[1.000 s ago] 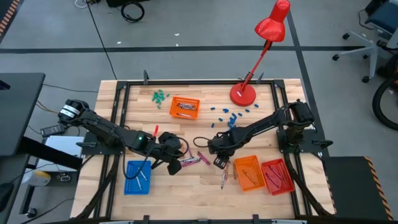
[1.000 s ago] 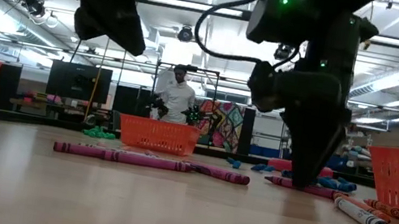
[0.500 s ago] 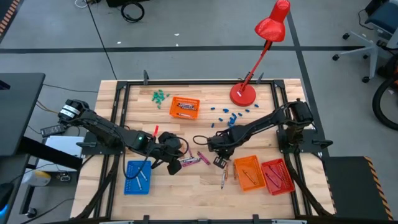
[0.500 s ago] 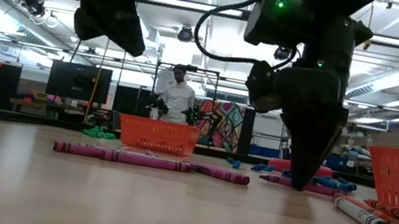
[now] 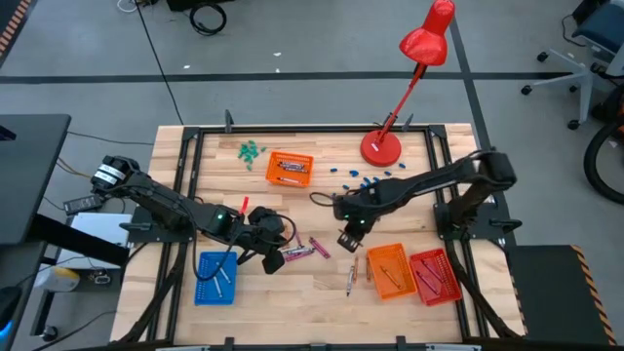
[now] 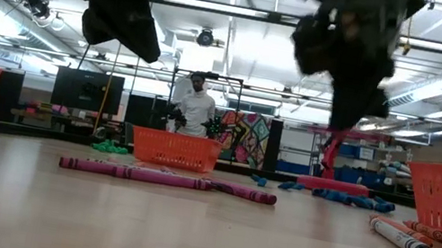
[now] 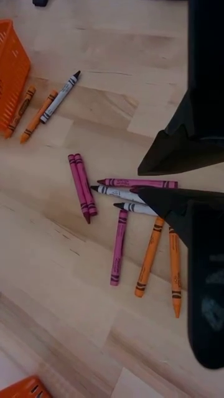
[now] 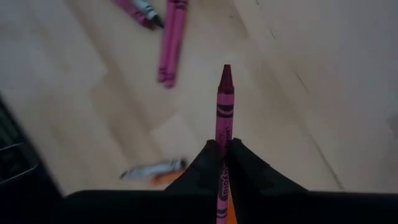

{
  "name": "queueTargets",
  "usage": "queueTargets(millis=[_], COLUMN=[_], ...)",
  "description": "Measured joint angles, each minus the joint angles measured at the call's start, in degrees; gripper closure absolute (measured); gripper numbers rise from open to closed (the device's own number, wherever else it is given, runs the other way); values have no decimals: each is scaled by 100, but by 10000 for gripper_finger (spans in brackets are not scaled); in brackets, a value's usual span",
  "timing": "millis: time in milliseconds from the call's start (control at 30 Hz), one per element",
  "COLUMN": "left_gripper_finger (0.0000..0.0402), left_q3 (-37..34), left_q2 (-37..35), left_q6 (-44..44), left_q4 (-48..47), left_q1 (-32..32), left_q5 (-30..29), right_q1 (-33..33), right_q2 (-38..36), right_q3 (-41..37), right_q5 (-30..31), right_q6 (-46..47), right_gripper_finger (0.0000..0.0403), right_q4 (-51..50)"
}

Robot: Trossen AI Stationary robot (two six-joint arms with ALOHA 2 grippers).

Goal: Sort crayons
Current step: Put the red crayon into the red bin

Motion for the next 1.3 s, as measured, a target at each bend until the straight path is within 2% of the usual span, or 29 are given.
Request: queueTargets(millis=[133,300,467,633,867,1000,1133,1300], left_gripper_finger=[349,349,349,349,349,349,349,349], left_q3=[0,0,0,0,0,0,0,0], left_q2=[0,0,0,0,0,0,0,0], left_q6=[26,35,110,153,192,273,337,337], left_q4=[-33,-31,-27,-27,-31,-33,-35,-64], left_q1=[0,0,0,0,2,2,2,2], left_q5=[0,1,0,2,0,2,2,2], right_q1=[275,936,1853,2796,3764,4047,4134,4113], right_q2=[-630,-1217,-1463,-1487,-1515,-1620,-1726,-1887], right_q3=[2,7,7,-128,-1022,-1505,-1887,-2059], right_q5=[93,721,1122,1162,356,277,163,27], right_q6=[335,961,1929,3069,4900,5659,6072,6141], right_gripper_finger=[377,376,376,376,374,364,344,317], right_q4=[-405,-1216,-2145,-2635,-2246,-1756,-1387,-1096])
